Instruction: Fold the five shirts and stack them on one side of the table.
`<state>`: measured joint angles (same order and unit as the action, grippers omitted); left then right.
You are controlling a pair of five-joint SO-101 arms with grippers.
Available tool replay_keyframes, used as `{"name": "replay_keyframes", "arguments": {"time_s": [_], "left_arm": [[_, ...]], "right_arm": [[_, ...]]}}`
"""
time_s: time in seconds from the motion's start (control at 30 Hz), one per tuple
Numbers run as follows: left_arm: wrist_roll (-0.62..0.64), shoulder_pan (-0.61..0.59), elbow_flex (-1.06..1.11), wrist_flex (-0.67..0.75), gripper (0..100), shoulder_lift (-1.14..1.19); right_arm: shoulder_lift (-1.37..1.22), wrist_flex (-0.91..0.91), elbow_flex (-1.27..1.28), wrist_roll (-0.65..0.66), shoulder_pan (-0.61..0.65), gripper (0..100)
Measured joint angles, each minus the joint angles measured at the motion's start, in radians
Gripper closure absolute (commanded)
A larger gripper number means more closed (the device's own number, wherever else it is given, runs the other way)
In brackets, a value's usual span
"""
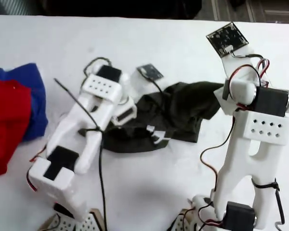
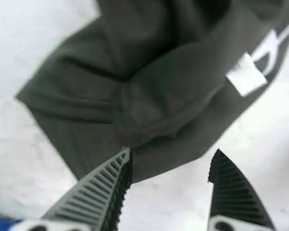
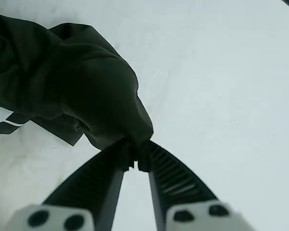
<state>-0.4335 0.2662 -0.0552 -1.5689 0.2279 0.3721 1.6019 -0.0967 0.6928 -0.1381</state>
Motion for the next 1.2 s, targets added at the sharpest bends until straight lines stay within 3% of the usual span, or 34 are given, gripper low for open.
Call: {"name": "replay_keyframes", "arguments": {"time_s": [0.43,0.63,1.2], "left_arm": [[0.0,-0.009,-0.043,0.052,73,0.003],[-0.046,-0.038,-0.058,0.055,77,0.133],[-0.066,0.003,-0.29,-0.055,81,0.311]], "right_arm": [[0.0,0.0,0.0,0.0,0.0,98.0],[0.0,0.0,0.0,0.0,0.0,98.0],[0.0,0.0,0.0,0.0,0.0,98.0]]}}
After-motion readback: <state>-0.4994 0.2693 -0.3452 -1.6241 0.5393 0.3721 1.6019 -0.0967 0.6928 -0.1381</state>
